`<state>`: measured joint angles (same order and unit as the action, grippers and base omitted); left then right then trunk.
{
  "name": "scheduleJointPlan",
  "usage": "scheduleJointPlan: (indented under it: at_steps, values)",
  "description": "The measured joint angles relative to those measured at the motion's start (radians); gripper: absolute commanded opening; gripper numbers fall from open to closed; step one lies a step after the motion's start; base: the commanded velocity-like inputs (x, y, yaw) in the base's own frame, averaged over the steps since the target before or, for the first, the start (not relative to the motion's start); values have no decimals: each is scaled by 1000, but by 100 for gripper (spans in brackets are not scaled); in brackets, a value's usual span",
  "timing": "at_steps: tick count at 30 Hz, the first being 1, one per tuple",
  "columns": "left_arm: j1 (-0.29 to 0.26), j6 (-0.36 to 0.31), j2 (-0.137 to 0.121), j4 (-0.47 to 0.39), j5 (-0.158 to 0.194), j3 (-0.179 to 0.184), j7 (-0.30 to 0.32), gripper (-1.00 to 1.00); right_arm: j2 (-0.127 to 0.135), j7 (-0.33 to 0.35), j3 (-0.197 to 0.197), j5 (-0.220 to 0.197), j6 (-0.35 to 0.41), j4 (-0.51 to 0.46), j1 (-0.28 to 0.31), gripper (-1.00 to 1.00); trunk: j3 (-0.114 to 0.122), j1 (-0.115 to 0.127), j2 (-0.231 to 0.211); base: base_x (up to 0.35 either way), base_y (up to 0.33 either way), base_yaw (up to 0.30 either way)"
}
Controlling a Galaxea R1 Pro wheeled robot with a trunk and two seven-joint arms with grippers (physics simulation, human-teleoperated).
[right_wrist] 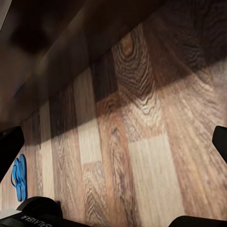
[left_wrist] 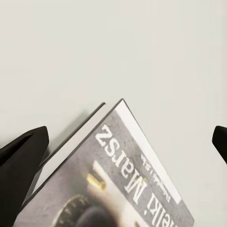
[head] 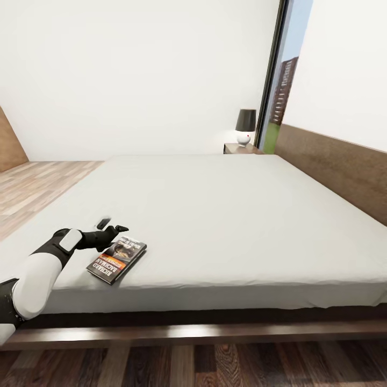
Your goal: In the bedroom, move the book from the bed onto either nightstand, and place the two sandals side by side next to the bed.
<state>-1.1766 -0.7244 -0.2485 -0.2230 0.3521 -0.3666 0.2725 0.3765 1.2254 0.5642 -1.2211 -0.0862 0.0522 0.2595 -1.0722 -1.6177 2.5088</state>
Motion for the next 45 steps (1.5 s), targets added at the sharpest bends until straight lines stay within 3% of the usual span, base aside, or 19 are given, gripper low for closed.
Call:
scheduleJointPlan:
  at_steps: [45]
  values:
    - [2,0,0,0,0,0,0,100,-2,0,1,0,0,0,0,100,0,0,0,-31,0,0]
